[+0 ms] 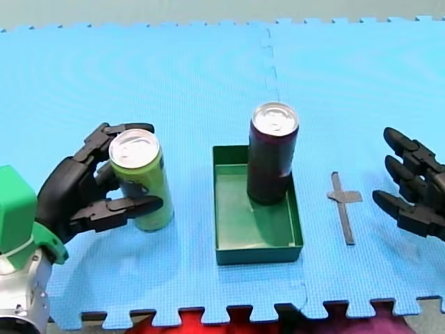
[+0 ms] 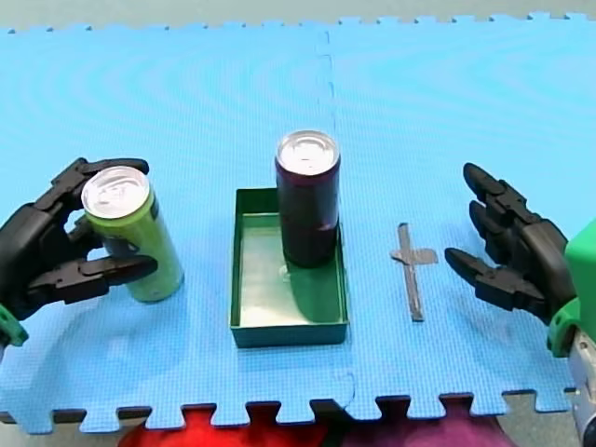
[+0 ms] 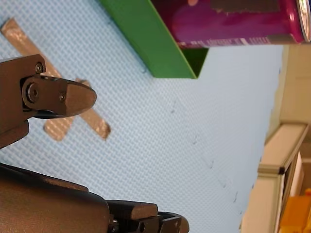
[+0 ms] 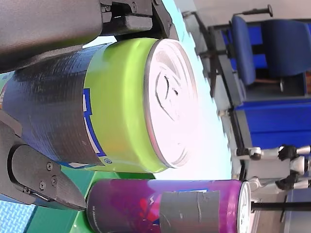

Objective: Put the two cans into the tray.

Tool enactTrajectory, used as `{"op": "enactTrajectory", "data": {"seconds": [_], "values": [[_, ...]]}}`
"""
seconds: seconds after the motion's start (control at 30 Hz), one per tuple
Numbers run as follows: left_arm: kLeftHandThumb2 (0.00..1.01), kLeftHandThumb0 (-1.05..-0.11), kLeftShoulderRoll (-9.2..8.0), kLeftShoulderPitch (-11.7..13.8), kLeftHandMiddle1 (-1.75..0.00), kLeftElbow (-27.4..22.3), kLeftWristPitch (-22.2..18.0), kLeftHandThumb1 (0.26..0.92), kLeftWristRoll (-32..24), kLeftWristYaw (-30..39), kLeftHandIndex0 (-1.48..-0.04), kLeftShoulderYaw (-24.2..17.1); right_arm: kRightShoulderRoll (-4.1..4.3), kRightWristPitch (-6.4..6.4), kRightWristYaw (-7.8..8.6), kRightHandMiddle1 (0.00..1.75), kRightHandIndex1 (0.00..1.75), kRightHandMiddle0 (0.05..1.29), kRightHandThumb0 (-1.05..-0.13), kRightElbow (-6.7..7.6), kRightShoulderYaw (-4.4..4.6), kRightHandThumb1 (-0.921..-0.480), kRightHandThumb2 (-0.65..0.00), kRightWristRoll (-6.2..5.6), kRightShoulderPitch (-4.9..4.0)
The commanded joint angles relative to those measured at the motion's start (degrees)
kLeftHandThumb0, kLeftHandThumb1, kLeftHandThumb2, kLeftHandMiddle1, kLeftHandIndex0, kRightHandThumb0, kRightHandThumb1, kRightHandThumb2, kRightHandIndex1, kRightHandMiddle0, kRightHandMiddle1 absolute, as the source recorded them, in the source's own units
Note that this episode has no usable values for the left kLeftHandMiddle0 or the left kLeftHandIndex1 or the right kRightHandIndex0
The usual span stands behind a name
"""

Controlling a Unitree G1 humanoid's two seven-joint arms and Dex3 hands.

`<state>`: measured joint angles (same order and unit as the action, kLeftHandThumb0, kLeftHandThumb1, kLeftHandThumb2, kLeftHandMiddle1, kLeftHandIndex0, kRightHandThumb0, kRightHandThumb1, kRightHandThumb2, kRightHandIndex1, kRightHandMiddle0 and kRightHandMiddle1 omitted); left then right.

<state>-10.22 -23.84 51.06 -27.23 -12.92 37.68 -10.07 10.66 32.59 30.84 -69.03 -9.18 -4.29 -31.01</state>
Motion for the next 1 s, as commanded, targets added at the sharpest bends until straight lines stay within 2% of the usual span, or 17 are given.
{"op": "enactTrajectory", "data": {"seconds": [0.0,0.43,0.77,0.97], "values": [[0.01,-1.048,-0.09,-0.2,-0.01,0.4,-0.1,0.747,-0.4,0.4,-0.10,-0.1,0.30,0.25,0.14,0.00,0.00,0.09,-1.048,0.26,-0.19,-0.921,-0.337,-0.32,0.27],[0.00,-1.048,1.10,-0.9,0.00,1.8,0.1,0.745,-2.0,1.1,-0.11,-1.0,0.33,0.37,1.09,0.00,0.00,0.09,-1.048,0.34,-0.51,-0.921,-0.346,-0.70,0.45],[0.00,-1.048,1.61,-0.8,0.00,0.9,0.9,0.738,-2.0,0.4,-0.13,-1.0,0.33,0.56,1.88,0.00,0.00,0.09,-1.048,0.23,-0.70,-0.921,-0.355,-1.04,0.63],[0.00,-1.048,2.37,-1.2,0.00,1.2,-0.1,0.739,-1.2,-2.0,-0.16,-0.9,0.38,0.63,2.25,0.00,0.00,0.09,-1.048,-0.04,-0.82,-0.921,-0.360,-1.24,0.73]]}}
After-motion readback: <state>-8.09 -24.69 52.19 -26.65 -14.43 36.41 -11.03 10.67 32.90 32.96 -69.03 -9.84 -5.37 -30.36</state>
